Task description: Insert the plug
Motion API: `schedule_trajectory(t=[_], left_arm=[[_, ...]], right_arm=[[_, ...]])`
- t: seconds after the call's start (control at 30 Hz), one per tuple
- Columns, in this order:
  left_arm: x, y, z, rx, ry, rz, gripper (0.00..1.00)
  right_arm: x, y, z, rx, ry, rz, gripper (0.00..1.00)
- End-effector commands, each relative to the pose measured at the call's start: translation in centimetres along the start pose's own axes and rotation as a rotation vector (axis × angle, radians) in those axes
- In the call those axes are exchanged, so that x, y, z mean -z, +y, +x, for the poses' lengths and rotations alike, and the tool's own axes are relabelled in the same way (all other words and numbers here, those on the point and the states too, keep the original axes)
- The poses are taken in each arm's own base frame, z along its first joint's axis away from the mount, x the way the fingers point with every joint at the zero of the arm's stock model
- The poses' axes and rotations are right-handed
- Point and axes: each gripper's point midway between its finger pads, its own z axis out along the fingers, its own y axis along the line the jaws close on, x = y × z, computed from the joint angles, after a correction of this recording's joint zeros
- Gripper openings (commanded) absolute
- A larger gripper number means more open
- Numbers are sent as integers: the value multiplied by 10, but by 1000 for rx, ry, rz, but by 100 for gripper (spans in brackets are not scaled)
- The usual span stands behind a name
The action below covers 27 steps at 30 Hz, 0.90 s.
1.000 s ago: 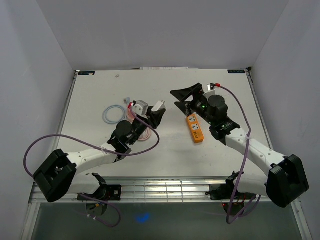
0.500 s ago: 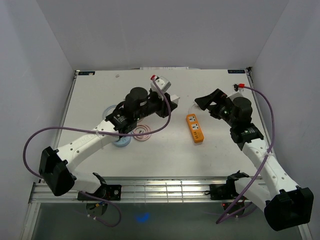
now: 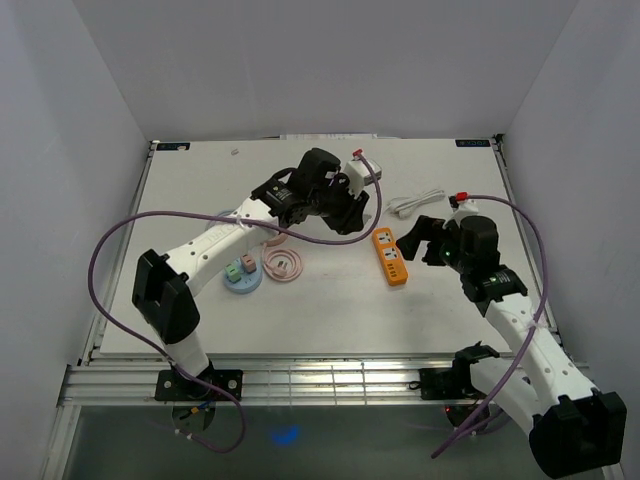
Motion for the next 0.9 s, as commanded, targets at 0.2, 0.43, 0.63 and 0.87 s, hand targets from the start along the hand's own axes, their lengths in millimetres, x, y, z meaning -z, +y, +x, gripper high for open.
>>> schedule_trajectory(t=[0.2,0.43,0.63,0.87], left_arm=[[39,-3,-10,22,-57,55,0],[52,2,-3,66,-66,5,0],[74,-6,-8,106,-145,12,0],[88,2,-1,140,-115,-44,0]], right_arm=[[-33,-28,61,206,298,30,96],[-53,-16,78,246,403,12,97],[-71,-17,94,304,508,79,100],[-79,-24,116,340,582,154,85]])
